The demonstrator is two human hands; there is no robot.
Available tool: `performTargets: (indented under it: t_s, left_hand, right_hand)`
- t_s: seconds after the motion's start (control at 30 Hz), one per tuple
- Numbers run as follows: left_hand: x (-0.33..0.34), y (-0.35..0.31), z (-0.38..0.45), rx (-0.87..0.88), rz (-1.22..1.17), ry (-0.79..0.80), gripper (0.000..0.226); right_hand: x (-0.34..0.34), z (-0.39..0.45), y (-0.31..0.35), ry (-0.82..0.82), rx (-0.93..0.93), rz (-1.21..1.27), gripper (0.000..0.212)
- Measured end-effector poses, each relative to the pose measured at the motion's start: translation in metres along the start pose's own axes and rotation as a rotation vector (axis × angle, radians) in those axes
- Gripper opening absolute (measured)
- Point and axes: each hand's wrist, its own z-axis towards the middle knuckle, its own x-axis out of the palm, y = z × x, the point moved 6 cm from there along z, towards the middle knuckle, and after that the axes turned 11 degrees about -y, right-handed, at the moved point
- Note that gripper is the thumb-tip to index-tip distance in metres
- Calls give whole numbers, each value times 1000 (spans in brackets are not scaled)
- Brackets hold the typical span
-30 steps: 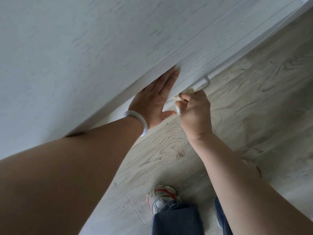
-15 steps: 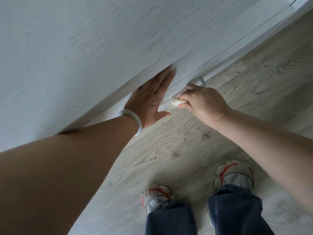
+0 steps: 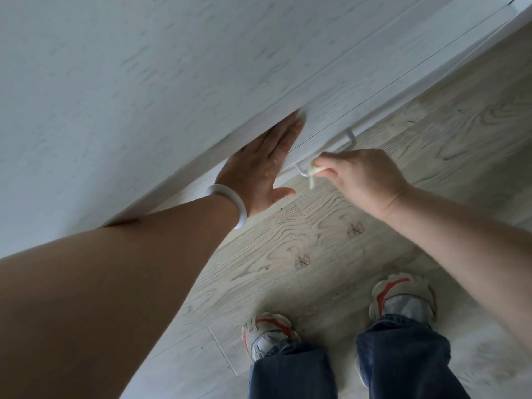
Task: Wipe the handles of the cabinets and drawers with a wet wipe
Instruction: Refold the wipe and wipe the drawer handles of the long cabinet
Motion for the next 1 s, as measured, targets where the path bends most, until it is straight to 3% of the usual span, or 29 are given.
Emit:
performTargets:
  t_s: [0.13,0.23,0.37,0.47,0.6,0.73,0.8,0.9,1.0]
  left_hand:
    - [-1,1,0,1,4,-3,116]
    - [2,2,0,-9,11,4,116]
    - [1,1,0,-4,21,16,115]
    - [0,0,0,-1,14,10,115]
    - [0,2,0,-18,14,12,115]
    - [0,2,0,-24,8,15,113]
    - [0,1,1,-22,5,21,113]
    - [2,2,1,-31,-4,28,113]
    - [3,1,1,-39,-22,35,113]
  right_hand:
    - [-23,2,-36,-70,98,-67,12]
    - [-5,4,-15,-35,61,-99,6]
    - [14,6,10,-1,-12,-85,11]
    - [-10,5,-21,-78,14,-56,7]
    - [-35,-3,-47,-130,57,-57,19]
    - [-57,-18,-77,-381,430,-48,16]
    - [-54,-25,-91,-430,606,-21,13]
    - [-27,-22,-85,-440,882,364,27]
    - [-7,-9,-63,-436,1033,596,33]
